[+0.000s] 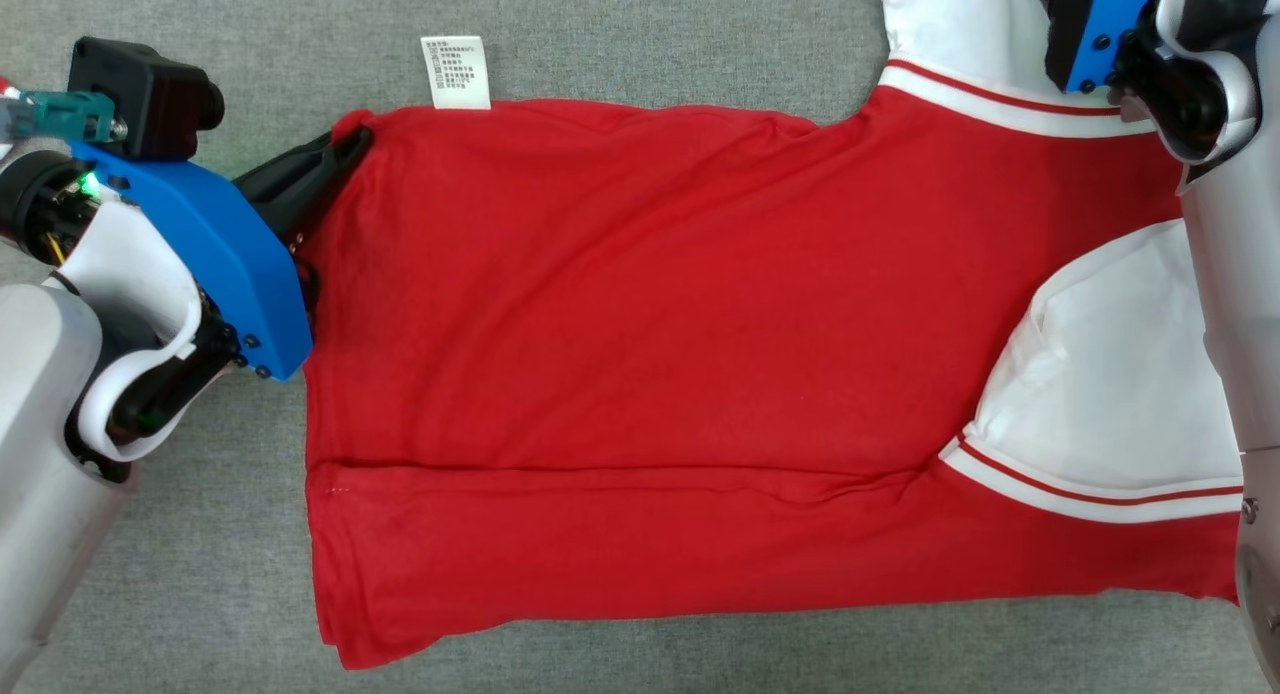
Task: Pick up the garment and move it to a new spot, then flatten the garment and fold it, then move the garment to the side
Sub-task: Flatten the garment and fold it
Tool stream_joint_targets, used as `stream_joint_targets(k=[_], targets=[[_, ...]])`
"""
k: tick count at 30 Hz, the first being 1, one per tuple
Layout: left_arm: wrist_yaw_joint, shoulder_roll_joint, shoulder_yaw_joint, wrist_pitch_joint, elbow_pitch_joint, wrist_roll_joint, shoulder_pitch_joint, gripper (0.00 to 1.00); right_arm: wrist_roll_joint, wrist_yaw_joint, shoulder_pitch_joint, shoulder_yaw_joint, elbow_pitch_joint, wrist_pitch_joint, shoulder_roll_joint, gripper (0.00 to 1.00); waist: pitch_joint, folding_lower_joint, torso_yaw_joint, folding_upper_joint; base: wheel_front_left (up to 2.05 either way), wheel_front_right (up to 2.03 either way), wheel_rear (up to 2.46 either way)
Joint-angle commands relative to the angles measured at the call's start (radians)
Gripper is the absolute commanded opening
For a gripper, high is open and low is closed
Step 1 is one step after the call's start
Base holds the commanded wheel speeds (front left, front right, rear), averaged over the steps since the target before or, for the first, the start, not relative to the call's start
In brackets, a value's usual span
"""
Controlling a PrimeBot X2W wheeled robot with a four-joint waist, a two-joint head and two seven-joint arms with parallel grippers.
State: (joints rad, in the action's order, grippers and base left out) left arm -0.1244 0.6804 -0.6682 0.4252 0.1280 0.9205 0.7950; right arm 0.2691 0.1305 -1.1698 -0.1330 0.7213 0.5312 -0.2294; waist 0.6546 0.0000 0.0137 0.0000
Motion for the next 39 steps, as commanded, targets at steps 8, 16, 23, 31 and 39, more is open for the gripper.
stream_joint_targets(k=[8, 16, 23, 31, 39], targets=[[0.029, -0.061, 0.027, -0.209, 0.12, -0.043, -0.048, 0.0, 0.1, 0.0, 0.035, -0.062, -0.063, -0.143, -0.071, 0.0, -0.069, 0.0, -0.018, 0.0, 0.0, 0.0, 0.0], [0.038, -0.122, 0.05, -0.425, 0.191, -0.029, -0.191, 0.0, 0.269, 0.0, 0.215, -0.107, -0.2, -0.171, -0.197, 0.0, -0.224, 0.0, -0.028, 0.0, 0.0, 0.0, 0.0], [0.017, -0.123, 0.0, -0.528, 0.176, -0.071, -0.276, 0.0, 0.354, 0.0, 0.415, -0.115, -0.307, -0.167, -0.239, 0.0, -0.298, 0.0, -0.029, 0.0, 0.0, 0.0, 0.0], [0.01, -0.098, -0.034, -0.621, 0.197, -0.116, -0.36, 0.0, 0.416, 0.0, 0.67, -0.072, -0.455, -0.161, -0.248, 0.0, -0.348, 0.0, -0.043, 0.0, 0.0, 0.0, 0.0], [0.02, -0.094, -0.041, -0.654, 0.225, -0.129, -0.417, 0.0, 0.461, 0.0, 0.883, -0.006, -0.595, -0.144, -0.236, 0.0, -0.37, 0.0, -0.057, 0.0, 0.0, 0.0, 0.0]])
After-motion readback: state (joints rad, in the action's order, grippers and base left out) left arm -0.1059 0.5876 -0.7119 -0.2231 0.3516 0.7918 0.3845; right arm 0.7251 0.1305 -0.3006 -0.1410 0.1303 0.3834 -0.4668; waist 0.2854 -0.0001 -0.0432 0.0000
